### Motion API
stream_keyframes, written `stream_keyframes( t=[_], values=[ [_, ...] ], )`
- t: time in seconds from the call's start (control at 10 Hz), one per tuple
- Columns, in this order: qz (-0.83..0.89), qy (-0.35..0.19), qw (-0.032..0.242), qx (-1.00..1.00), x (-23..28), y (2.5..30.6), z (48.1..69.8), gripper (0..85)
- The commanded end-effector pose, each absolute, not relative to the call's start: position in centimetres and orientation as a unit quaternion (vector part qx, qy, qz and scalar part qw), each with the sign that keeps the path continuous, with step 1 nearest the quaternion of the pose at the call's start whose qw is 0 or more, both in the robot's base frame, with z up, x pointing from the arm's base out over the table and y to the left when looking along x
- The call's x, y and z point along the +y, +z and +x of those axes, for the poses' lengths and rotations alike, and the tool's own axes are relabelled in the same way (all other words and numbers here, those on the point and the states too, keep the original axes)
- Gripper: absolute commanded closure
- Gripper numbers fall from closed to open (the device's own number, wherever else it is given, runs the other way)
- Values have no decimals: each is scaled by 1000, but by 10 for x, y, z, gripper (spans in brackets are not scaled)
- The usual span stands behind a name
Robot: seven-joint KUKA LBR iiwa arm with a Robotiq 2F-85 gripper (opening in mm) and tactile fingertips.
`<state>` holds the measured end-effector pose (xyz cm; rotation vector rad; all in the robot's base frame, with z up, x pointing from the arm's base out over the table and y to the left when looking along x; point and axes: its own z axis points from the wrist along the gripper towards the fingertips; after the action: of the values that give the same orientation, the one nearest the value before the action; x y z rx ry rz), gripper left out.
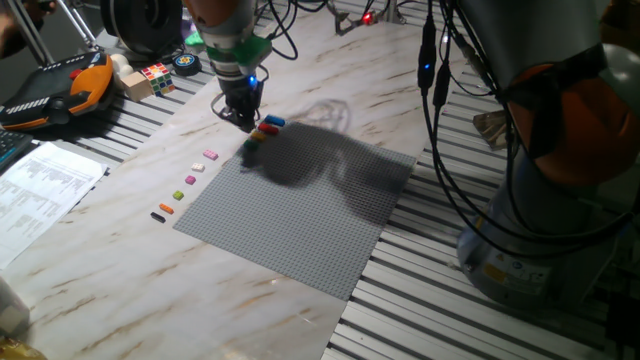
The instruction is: Build with small Lego blocks
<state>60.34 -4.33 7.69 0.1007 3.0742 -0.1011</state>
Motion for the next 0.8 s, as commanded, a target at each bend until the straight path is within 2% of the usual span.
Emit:
stream_keyframes(
  t=[0.0,0.2,0.7],
  values=[
    [35,-34,32,998,-42,83,602,843],
    [37,-33,25,998,-43,101,603,843],
    [45,-16,26,999,-48,126,590,843]
  ],
)
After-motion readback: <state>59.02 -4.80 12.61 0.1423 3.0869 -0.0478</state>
